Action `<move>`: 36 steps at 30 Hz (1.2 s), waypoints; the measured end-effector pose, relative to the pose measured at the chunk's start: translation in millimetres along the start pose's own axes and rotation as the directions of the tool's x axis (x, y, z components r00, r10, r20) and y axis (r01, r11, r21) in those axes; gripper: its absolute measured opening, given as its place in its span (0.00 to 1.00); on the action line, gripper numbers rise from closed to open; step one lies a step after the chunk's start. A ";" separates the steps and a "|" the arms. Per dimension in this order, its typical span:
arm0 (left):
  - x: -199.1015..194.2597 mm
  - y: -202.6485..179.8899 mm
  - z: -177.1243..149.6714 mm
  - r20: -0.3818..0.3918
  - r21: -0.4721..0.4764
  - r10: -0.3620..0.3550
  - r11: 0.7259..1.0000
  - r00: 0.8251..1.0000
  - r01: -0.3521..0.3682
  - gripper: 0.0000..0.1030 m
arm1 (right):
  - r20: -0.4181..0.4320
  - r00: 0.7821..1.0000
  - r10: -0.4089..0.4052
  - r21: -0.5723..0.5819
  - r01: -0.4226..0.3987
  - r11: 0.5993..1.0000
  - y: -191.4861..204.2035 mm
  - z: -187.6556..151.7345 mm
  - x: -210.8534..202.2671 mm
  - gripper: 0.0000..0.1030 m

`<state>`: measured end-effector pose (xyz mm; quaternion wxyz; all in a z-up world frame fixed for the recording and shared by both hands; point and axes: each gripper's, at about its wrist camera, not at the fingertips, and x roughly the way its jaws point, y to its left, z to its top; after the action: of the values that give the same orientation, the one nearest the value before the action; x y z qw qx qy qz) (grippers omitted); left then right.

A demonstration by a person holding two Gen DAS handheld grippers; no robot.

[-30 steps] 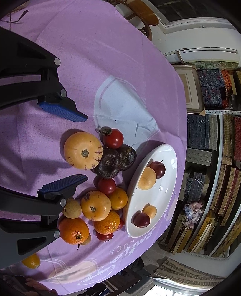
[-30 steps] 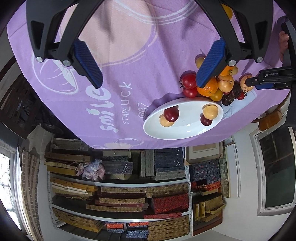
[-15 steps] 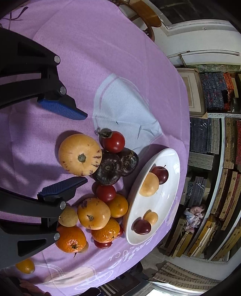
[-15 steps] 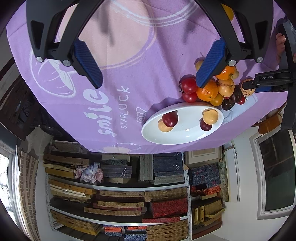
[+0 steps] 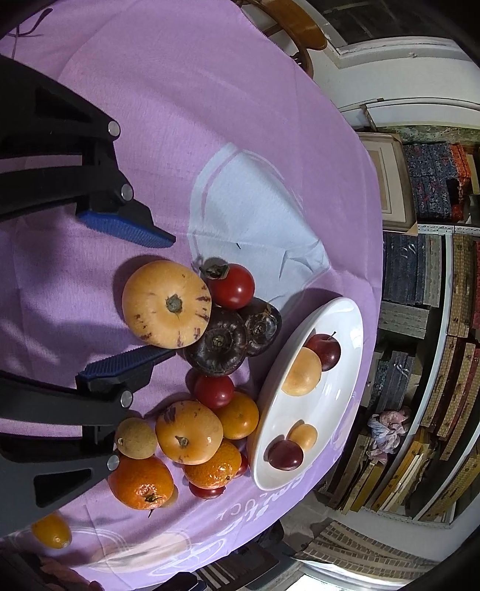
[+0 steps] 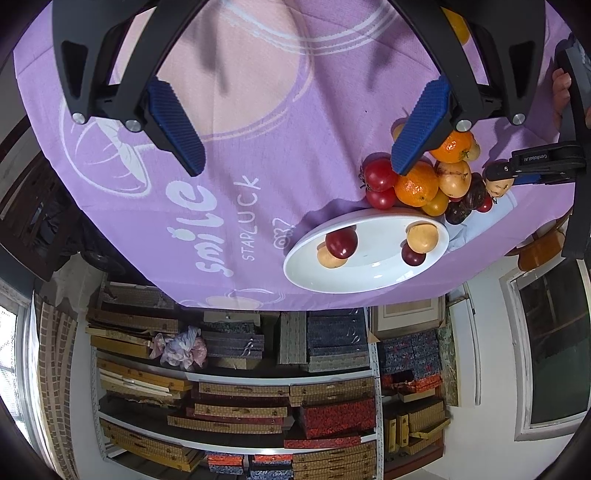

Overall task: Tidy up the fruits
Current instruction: 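Move the left tool to the striped yellow pepino melon and close on it, then move the right tool to the mandarin and close on it while the left tool holds the pepino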

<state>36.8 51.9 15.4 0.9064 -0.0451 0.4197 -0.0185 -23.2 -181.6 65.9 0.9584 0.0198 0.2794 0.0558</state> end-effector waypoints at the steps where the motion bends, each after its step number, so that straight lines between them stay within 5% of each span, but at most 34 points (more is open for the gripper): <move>1: 0.3 0.3 0.2 0.000 0.001 -0.005 1.000 1.000 0.005 0.45 | 0.000 1.000 -0.001 -0.001 0.001 1.000 0.1 -0.1 -0.1 0.96; 8: 0.7 9.5 1.8 -0.006 -0.042 -0.050 0.998 0.999 0.050 0.43 | -0.004 1.000 0.001 -0.008 -0.001 1.000 1.0 -1.9 1.8 0.96; 15: -6.6 9.1 -1.9 0.005 -0.019 -0.024 1.000 1.000 0.024 0.43 | -0.009 1.000 0.017 -0.022 -0.017 1.000 5.2 -2.6 1.6 0.96; 22: -26.8 13.8 -23.4 -0.024 0.019 0.015 1.000 1.000 -0.014 0.43 | -0.080 0.980 0.179 -0.056 -0.184 0.981 21.4 -4.9 -12.1 0.96; 36: -38.3 19.3 -40.3 -0.004 0.021 -0.009 1.000 1.000 0.010 0.43 | -0.203 0.969 0.143 -0.228 -0.189 0.955 66.8 -60.9 -67.2 0.96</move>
<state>-18.8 71.2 16.6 0.9059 -0.0373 0.4210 -0.0274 -118.7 -122.8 55.1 0.9153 -0.0807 0.3549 0.1722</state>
